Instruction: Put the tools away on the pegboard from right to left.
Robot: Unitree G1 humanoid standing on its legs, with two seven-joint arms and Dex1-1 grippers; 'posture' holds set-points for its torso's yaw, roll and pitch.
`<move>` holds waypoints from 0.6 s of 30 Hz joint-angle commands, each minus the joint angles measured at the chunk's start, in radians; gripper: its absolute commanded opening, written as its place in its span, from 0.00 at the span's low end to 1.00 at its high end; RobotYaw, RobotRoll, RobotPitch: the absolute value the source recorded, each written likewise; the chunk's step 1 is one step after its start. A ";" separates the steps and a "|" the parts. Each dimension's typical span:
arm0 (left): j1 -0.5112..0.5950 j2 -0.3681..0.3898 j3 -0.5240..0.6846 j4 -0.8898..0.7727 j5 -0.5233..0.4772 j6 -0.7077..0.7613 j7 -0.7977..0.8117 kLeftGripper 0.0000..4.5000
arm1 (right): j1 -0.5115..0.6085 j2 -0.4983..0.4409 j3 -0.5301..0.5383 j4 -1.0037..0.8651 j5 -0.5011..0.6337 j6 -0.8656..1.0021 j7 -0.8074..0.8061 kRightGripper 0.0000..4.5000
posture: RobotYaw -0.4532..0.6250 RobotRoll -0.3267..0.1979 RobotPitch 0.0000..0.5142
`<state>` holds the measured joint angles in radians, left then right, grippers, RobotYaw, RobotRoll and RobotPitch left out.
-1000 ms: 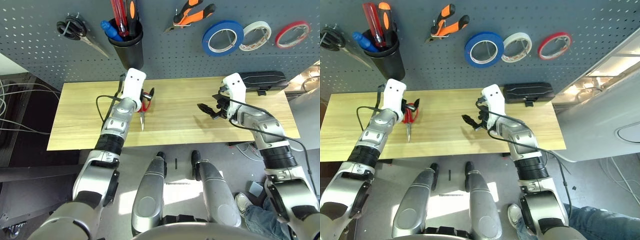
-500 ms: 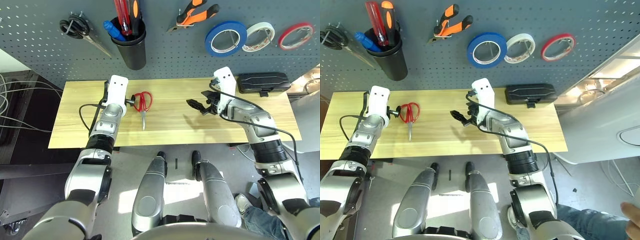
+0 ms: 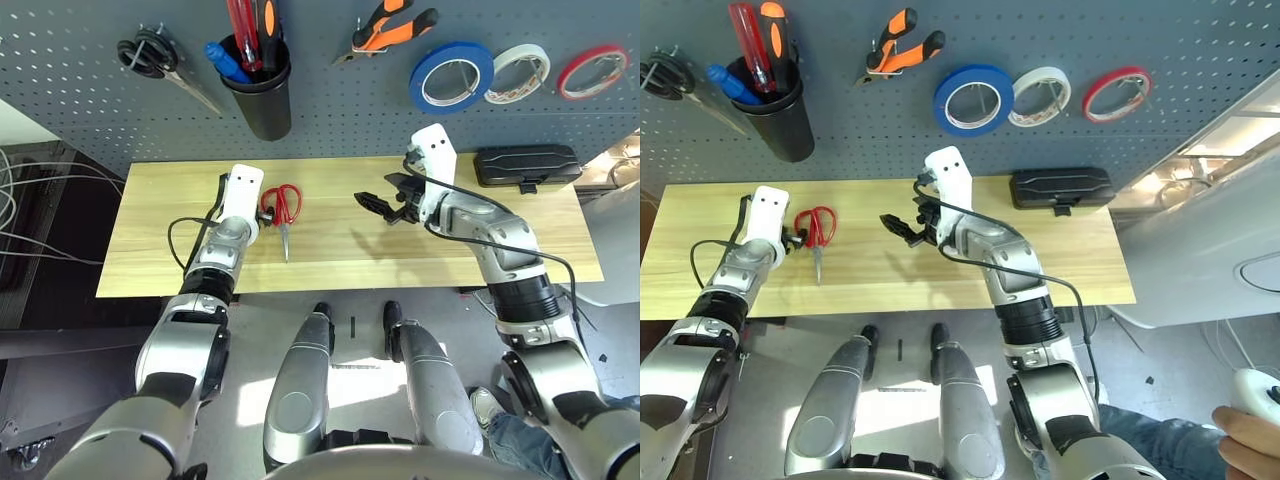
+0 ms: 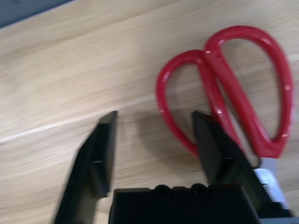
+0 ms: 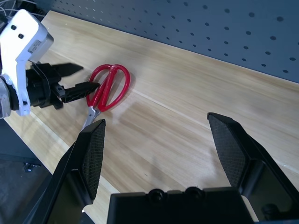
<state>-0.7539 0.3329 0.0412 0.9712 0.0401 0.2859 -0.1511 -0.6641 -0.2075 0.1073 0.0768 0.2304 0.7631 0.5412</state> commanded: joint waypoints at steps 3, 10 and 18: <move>0.031 -0.035 0.020 0.017 -0.047 0.169 -0.082 0.23 | 0.001 0.009 0.016 -0.002 0.006 0.003 0.006 1.00 | 0.53 0.62 0.77; 0.086 -0.033 0.030 -0.140 -0.059 0.193 -0.098 0.01 | -0.007 0.011 0.019 0.014 0.003 -0.021 0.017 1.00 | 0.54 0.62 0.77; 0.338 0.015 0.053 -0.639 -0.072 0.043 -0.119 0.01 | -0.035 0.008 0.022 0.028 0.008 -0.049 0.045 1.00 | 0.56 0.62 0.76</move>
<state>-0.4524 0.3349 0.0804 0.3991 -0.0300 0.3672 -0.2617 -0.7071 -0.2017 0.1161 0.1017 0.2301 0.7210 0.5732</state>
